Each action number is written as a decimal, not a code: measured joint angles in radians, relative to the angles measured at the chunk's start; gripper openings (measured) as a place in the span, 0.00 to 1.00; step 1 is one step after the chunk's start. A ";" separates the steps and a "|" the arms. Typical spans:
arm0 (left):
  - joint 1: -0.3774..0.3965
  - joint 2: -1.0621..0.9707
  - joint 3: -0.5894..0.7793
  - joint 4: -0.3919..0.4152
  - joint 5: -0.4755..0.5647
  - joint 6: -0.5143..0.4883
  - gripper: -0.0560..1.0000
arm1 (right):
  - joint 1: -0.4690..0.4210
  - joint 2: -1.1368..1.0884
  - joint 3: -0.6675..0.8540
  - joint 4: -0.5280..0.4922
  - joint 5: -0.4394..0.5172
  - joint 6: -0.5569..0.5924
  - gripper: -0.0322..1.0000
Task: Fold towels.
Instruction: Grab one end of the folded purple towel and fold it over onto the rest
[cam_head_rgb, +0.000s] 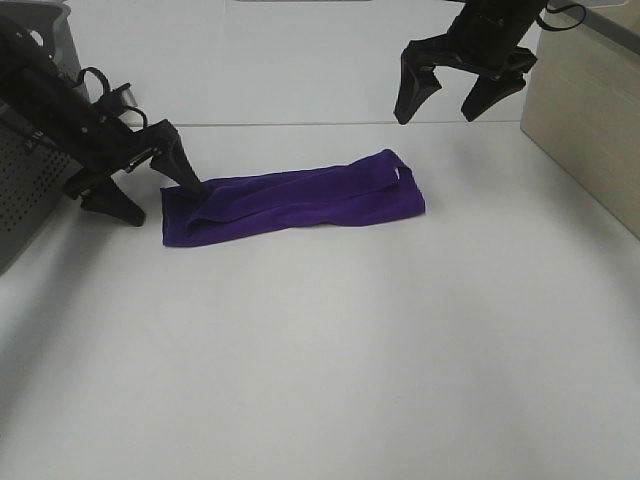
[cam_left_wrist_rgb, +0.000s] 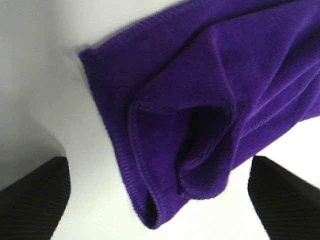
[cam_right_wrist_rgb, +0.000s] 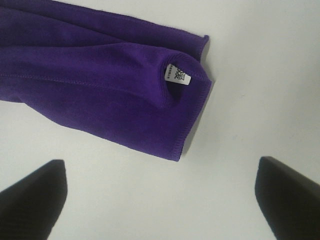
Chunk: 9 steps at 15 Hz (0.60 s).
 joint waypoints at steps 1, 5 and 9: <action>-0.003 0.005 -0.003 -0.015 0.000 0.006 0.89 | 0.000 0.000 0.000 0.000 0.000 0.000 0.99; -0.085 0.027 -0.013 -0.065 -0.055 0.025 0.89 | 0.000 0.000 0.000 -0.007 0.000 0.000 0.99; -0.160 0.039 -0.013 -0.046 -0.140 0.003 0.55 | 0.000 0.000 0.000 -0.007 0.001 0.000 0.99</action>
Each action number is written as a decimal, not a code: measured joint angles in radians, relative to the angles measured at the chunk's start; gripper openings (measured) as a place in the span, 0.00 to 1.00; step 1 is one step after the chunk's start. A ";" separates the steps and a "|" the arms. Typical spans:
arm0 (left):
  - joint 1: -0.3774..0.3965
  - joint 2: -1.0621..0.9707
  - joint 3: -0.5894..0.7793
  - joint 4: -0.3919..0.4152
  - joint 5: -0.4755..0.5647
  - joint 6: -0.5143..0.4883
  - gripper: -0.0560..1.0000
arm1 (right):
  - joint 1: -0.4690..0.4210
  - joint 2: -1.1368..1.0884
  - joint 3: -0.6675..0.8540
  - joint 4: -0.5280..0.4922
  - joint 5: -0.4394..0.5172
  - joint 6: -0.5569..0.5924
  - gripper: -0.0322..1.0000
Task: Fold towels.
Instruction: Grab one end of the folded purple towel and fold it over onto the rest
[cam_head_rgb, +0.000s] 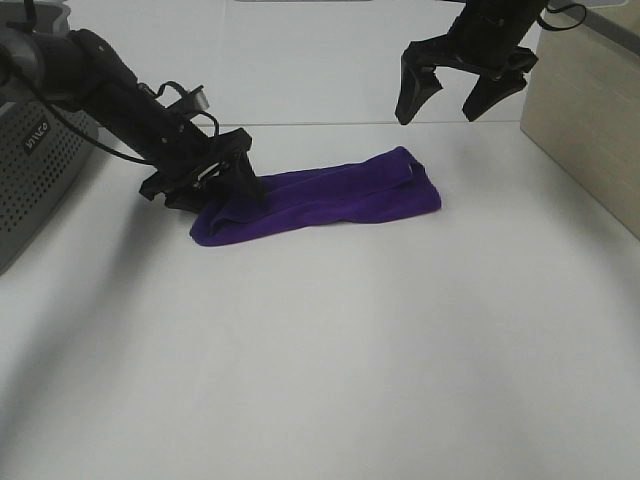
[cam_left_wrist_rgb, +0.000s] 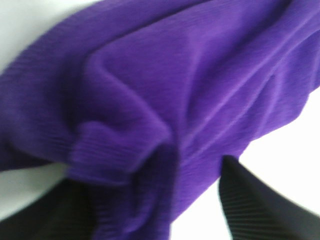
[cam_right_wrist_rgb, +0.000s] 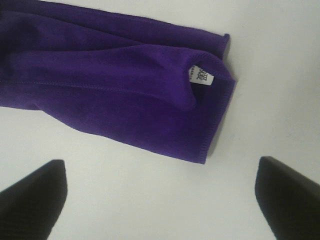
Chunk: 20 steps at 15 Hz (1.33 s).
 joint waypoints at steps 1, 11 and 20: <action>0.000 0.006 0.000 0.023 0.000 -0.004 0.36 | 0.000 0.000 0.000 0.000 0.000 0.000 0.99; -0.001 -0.138 -0.249 0.507 0.245 -0.024 0.09 | 0.000 -0.077 0.000 -0.001 0.001 0.035 0.99; -0.189 -0.032 -0.290 0.406 0.147 -0.054 0.09 | 0.000 -0.258 0.000 0.004 0.003 0.069 0.99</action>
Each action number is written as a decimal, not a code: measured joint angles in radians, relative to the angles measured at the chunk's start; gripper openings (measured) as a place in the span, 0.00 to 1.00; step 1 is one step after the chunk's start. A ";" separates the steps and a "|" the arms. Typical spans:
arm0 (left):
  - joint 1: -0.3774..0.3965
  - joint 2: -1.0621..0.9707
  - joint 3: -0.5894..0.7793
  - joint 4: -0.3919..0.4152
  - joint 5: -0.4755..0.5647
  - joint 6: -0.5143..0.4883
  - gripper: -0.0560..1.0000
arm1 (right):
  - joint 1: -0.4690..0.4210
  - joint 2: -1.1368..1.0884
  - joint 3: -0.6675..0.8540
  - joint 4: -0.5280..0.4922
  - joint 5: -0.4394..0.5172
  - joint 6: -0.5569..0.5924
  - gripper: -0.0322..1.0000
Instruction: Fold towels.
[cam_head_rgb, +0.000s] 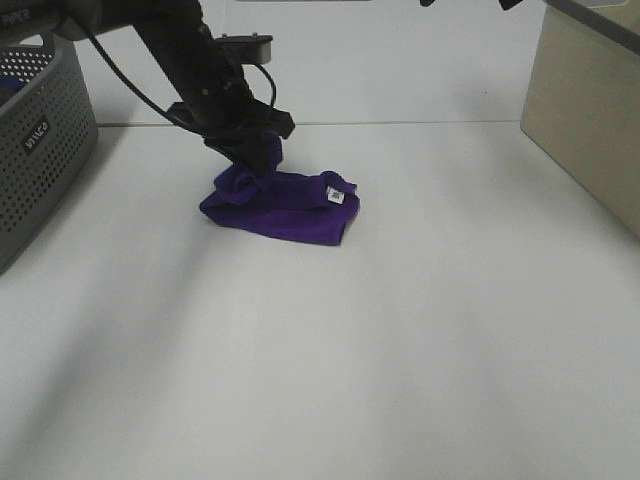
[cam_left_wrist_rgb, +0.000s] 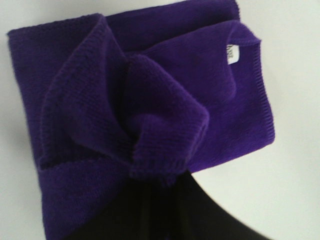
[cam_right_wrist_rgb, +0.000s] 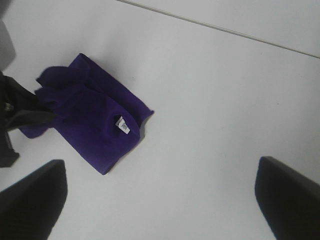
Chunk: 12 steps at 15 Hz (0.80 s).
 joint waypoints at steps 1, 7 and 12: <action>-0.022 0.016 0.000 -0.011 -0.019 -0.005 0.09 | 0.000 -0.007 0.000 0.010 0.000 0.003 0.99; -0.089 0.070 -0.001 -0.179 -0.164 -0.049 0.56 | 0.000 -0.012 0.000 0.074 0.000 0.009 0.99; -0.089 0.070 -0.004 -0.323 -0.190 -0.051 0.77 | 0.000 -0.012 0.000 0.074 0.000 0.009 0.99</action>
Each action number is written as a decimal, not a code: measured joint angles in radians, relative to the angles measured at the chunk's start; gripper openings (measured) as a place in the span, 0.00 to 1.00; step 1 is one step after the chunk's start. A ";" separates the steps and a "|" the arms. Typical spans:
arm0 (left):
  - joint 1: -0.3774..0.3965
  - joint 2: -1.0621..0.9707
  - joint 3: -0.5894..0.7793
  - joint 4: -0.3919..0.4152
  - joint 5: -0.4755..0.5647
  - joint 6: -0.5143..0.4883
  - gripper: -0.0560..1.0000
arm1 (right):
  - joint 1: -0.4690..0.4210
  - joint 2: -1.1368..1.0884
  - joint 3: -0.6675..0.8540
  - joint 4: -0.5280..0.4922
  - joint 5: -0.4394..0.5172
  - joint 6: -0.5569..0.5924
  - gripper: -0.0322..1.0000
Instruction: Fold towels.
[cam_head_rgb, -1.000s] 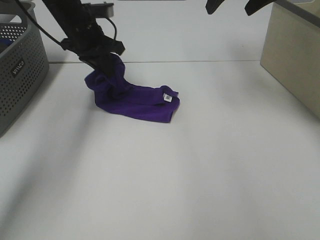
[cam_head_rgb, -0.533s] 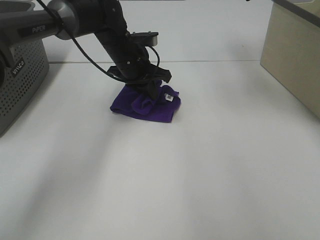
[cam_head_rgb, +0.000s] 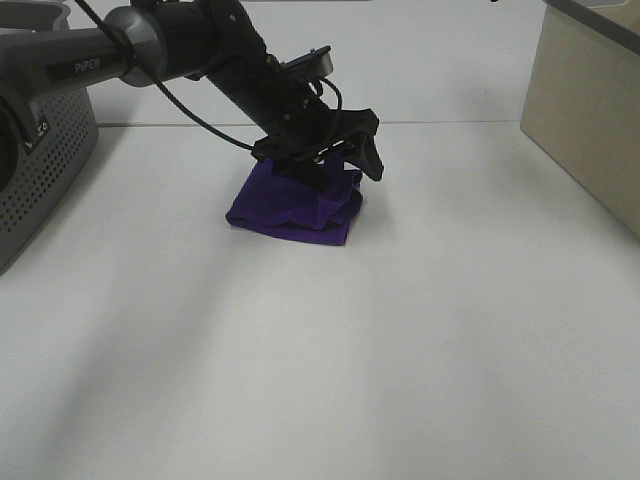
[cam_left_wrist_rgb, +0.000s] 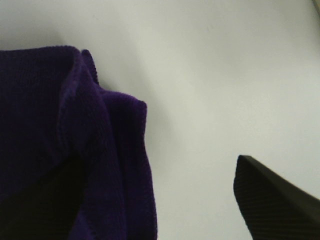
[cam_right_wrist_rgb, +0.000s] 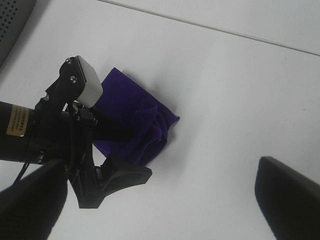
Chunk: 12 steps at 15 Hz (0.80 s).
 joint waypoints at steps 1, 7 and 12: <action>0.000 0.000 -0.008 -0.030 0.000 0.015 0.77 | 0.000 0.000 0.000 0.000 0.000 0.000 0.99; 0.005 0.016 -0.032 -0.398 0.016 0.270 0.77 | 0.000 -0.007 0.000 0.001 0.001 0.000 0.99; 0.121 -0.038 -0.032 -0.325 0.106 0.276 0.77 | 0.000 -0.062 0.000 -0.012 0.001 0.000 0.99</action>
